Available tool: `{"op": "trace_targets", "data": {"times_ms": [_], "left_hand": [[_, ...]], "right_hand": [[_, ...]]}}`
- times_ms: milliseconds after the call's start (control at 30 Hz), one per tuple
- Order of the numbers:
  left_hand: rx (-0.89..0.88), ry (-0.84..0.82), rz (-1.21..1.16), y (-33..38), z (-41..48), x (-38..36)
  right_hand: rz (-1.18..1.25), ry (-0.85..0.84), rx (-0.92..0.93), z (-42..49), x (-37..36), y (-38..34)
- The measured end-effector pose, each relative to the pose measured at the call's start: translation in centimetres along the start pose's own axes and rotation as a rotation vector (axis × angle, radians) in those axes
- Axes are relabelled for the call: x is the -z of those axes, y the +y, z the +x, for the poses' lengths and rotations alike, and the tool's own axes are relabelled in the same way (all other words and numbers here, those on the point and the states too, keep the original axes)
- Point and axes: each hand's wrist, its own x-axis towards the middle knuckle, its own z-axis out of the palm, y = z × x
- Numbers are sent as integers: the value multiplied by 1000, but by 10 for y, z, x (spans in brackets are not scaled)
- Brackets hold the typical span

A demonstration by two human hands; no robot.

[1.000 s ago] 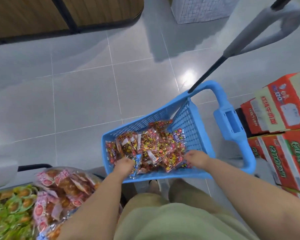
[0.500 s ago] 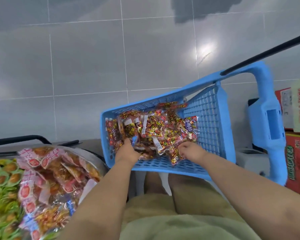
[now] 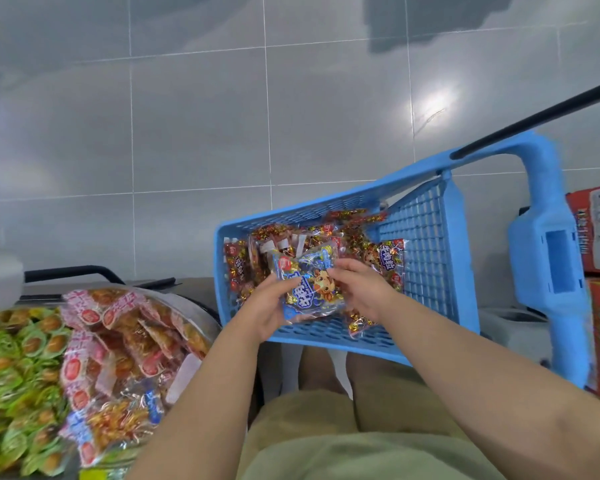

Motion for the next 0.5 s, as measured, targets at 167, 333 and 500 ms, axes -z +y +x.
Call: {"op": "trace_targets", "data": {"times_ms": [167, 333, 500], "left_hand": [[-54, 71, -76, -1, 13, 6], [-66, 192, -214, -13, 27, 10], [-105, 361, -260, -21, 33, 29]], "right_hand": [[-202, -115, 54, 9, 10, -6], [-283, -5, 141, 33, 8, -24], [-717, 277, 135, 77, 12, -32]]}}
